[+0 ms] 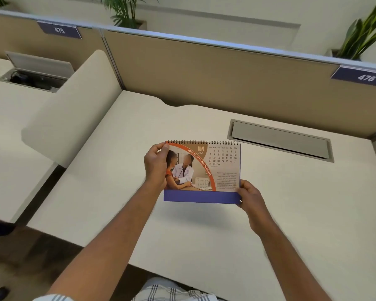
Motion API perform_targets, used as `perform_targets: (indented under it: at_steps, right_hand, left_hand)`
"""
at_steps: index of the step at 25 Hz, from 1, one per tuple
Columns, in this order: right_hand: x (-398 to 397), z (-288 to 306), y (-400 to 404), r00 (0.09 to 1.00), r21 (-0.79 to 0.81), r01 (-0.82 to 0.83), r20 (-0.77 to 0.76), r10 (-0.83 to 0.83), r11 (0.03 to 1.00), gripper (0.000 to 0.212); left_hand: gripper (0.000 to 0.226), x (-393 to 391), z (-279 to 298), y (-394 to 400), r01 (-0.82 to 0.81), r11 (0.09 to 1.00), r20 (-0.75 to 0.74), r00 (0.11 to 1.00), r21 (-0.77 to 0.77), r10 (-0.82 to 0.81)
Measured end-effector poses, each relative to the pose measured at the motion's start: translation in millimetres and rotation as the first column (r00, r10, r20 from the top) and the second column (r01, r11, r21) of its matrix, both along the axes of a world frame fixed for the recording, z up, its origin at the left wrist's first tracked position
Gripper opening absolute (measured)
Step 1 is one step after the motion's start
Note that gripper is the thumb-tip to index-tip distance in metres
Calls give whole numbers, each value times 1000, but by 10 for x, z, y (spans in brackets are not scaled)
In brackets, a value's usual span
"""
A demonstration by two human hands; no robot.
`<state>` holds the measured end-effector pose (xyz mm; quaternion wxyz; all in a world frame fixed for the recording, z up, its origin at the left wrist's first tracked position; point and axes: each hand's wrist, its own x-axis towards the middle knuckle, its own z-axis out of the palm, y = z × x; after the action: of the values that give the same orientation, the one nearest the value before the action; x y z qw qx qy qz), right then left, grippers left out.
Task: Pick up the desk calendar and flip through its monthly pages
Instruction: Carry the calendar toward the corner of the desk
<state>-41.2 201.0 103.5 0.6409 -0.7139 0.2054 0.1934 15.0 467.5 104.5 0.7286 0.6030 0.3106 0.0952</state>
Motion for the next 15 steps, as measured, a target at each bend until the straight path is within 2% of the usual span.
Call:
perform_targets:
  at_steps: [6,12,15]
  right_hand:
    - [1013,-220,1014,1000,-31,-3,-10,3,1000,25]
    - [2060,-358,2129,998,-53,-62,2,63,997,44]
    - [2551,-422,2617,996,-71,-83,11,84,994,39]
  left_hand:
    - [15,823,-44,985,-7,995,-6,1000,101,7]
    - [24,1604,-129,1924,-34,970,42,999,240,25]
    - [24,1942,-251,2362,-74,950,63,996,302,57]
